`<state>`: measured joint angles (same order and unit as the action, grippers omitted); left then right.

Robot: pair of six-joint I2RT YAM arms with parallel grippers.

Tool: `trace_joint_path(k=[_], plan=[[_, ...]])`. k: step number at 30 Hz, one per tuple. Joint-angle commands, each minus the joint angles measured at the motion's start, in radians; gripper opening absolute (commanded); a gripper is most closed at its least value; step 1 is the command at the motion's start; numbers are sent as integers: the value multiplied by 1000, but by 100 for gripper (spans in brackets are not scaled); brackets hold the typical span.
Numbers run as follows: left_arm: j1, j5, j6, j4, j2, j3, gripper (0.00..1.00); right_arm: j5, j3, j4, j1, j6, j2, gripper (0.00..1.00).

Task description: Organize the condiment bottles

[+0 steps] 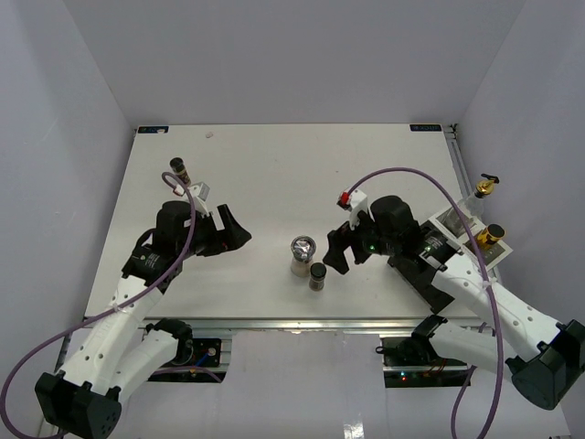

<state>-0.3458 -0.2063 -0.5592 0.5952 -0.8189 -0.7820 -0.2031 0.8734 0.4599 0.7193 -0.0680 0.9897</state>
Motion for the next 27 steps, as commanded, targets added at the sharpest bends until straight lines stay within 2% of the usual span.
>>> trace_joint_path(k=[1, 6, 12, 17, 27], plan=[[4, 5, -30, -36, 39, 30, 98, 42, -55, -138, 108, -13, -47, 98], [5, -7, -39, -50, 42, 47, 98, 81, -116, -257, 216, -18, -33, 100], [5, -14, -41, -40, 67, 50, 98, 238, -124, -258, 289, -31, 39, 100], [5, -8, -30, -29, 70, 47, 98, 337, -126, -263, 315, -47, 55, 95], [5, -4, -23, -28, 75, 49, 98, 392, -147, -274, 342, -65, 121, 90]])
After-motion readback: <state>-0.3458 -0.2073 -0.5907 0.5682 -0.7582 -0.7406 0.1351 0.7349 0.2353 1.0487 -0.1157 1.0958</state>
